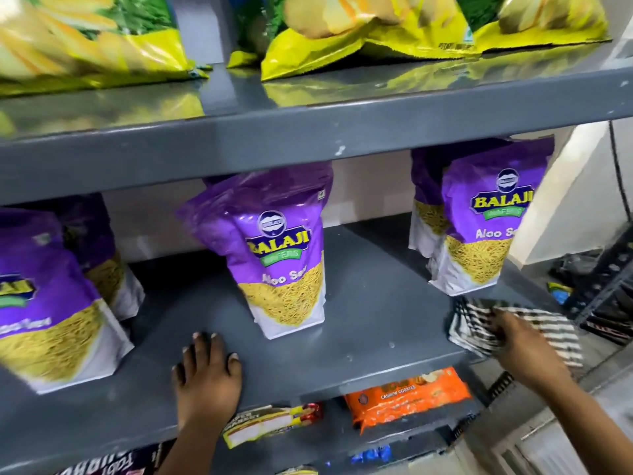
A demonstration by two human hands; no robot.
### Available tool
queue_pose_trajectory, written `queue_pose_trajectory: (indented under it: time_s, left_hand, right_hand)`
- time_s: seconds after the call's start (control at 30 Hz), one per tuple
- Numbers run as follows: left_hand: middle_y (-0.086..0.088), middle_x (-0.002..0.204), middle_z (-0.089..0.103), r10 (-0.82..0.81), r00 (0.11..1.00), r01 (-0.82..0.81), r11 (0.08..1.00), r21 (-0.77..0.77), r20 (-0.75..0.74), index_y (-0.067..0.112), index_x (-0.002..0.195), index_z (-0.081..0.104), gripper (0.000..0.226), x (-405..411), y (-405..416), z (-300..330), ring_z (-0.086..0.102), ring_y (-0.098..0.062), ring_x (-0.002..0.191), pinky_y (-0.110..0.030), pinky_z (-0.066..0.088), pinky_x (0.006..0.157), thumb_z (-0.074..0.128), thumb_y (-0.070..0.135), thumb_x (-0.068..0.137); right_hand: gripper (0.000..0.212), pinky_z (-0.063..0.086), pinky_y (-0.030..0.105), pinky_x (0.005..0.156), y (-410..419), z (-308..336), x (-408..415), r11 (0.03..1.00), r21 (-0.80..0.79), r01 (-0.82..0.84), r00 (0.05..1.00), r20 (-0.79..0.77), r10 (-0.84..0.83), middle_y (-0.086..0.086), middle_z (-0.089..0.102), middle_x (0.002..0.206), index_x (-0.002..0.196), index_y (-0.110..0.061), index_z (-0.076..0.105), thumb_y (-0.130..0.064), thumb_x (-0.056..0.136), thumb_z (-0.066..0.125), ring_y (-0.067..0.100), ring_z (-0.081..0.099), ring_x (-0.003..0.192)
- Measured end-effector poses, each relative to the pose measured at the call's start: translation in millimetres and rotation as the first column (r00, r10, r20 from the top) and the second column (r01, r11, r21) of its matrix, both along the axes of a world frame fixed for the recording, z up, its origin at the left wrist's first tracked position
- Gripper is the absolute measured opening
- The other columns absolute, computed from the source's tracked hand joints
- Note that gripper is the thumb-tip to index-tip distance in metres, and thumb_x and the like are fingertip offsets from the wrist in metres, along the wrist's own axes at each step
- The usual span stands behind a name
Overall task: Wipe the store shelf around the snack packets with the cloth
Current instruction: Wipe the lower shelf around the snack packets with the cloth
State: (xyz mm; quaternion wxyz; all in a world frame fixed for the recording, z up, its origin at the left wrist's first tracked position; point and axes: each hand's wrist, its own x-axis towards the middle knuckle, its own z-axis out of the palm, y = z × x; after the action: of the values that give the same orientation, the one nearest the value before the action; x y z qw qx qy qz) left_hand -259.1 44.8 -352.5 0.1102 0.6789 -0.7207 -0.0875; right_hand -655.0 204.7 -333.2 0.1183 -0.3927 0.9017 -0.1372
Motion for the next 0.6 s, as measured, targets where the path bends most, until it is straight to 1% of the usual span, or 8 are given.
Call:
queue_pose_trajectory:
  time_s: [0.07, 0.13, 0.2, 0.27, 0.33, 0.43, 0.5, 0.6]
  left_hand:
    - [-0.019, 0.155, 0.018, -0.028, 0.999, 0.027, 0.999, 0.045, 0.022, 0.01, 0.142, 0.027, 0.081, -2.9, -2.0, 0.9, 0.019, -0.034, 0.141, -0.05, 0.017, 0.114, 0.003, 0.05, 0.076]
    - [-0.014, 0.157, 0.01, -0.058, 0.998, 0.056, 0.995, 0.081, 0.023, 0.013, 0.145, 0.019, 0.061, 4.4, -5.7, -1.0, 0.012, -0.029, 0.144, -0.047, 0.013, 0.116, 0.019, 0.044, 0.091]
    - [-0.012, 0.158, 0.004, -0.125, 0.992, 0.123, 0.99, 0.066, 0.028, 0.013, 0.146, 0.011, 0.059, 18.9, -8.6, -7.9, 0.009, -0.026, 0.145, -0.043, 0.009, 0.118, 0.029, 0.038, 0.096]
    - [-0.011, 0.158, 0.004, -0.185, 0.982, 0.184, 0.982, 0.036, 0.034, 0.012, 0.146, 0.008, 0.06, 46.6, -7.8, -13.3, 0.01, -0.024, 0.145, -0.04, 0.009, 0.118, 0.026, 0.038, 0.096]
    - [-0.011, 0.157, 0.016, -0.211, 0.977, 0.211, 0.977, 0.001, 0.032, 0.01, 0.145, 0.016, 0.06, 83.9, -4.4, -13.1, 0.019, -0.025, 0.144, -0.042, 0.016, 0.117, 0.024, 0.037, 0.093]
    - [-0.014, 0.139, 0.049, -0.227, 0.974, 0.228, 0.972, -0.051, 0.016, 0.005, 0.133, 0.046, 0.058, 146.2, -1.4, -11.5, 0.048, -0.032, 0.128, -0.053, 0.036, 0.105, 0.028, 0.034, 0.085]
    - [-0.014, 0.137, 0.052, -0.204, 0.979, 0.205, 0.977, -0.051, 0.02, 0.004, 0.131, 0.049, 0.059, 194.9, -1.7, -15.9, 0.05, -0.033, 0.126, -0.056, 0.033, 0.104, 0.026, 0.034, 0.084]
    - [-0.014, 0.145, 0.042, -0.101, 0.995, 0.101, 0.992, -0.07, 0.004, 0.006, 0.136, 0.041, 0.068, 270.3, -15.8, -21.7, 0.038, -0.032, 0.135, -0.055, 0.025, 0.111, 0.018, 0.042, 0.084]
  right_hand:
    - [0.058, 0.045, 0.042, 0.088, -4.0, -2.1, 19.6, 0.995, -0.024, -0.099, 0.995, 0.004, 0.099, 0.025, 0.059, 0.122, 0.123, -0.007, 0.049, 0.005, 0.068, 0.062, 0.039, 0.055, 0.11]
    - [0.074, 0.042, 0.042, 0.099, -13.5, -7.0, 54.8, 0.98, -0.038, -0.193, 0.981, -0.002, 0.193, 0.022, 0.053, 0.134, 0.134, -0.009, 0.042, 0.005, 0.065, 0.065, 0.037, 0.05, 0.122]
    - [0.076, 0.036, 0.039, 0.107, -24.3, -7.7, 90.8, 0.971, -0.065, -0.23, 0.973, 0.006, 0.231, 0.018, 0.047, 0.141, 0.136, -0.013, 0.042, 0.005, 0.065, 0.063, 0.033, 0.044, 0.13]
    - [0.073, 0.031, 0.037, 0.113, -36.4, -8.2, 130.7, 0.959, -0.085, -0.271, 0.962, 0.009, 0.272, 0.013, 0.044, 0.144, 0.134, -0.014, 0.044, 0.006, 0.066, 0.061, 0.03, 0.038, 0.135]
    - [0.071, 0.027, 0.035, 0.115, -48.5, -10.2, 171.2, 0.945, -0.09, -0.315, 0.949, 0.007, 0.317, 0.01, 0.042, 0.145, 0.134, -0.016, 0.044, 0.006, 0.068, 0.059, 0.027, 0.034, 0.138]
    - [0.07, 0.027, 0.033, 0.114, -67.4, -11.9, 235.3, 0.911, -0.108, -0.399, 0.915, 0.019, 0.403, 0.008, 0.044, 0.145, 0.133, -0.019, 0.047, 0.006, 0.068, 0.058, 0.025, 0.035, 0.137]
    - [0.069, 0.026, 0.032, 0.114, -83.6, -14.2, 281.3, 0.885, -0.125, -0.449, 0.89, 0.025, 0.455, 0.006, 0.044, 0.145, 0.133, -0.02, 0.047, 0.005, 0.069, 0.058, 0.024, 0.035, 0.137]
    - [0.069, 0.021, 0.026, 0.115, -106.8, -16.9, 342.4, 0.843, -0.124, -0.523, 0.849, 0.011, 0.528, 0.003, 0.038, 0.149, 0.136, -0.022, 0.042, 0.001, 0.073, 0.056, 0.02, 0.031, 0.139]
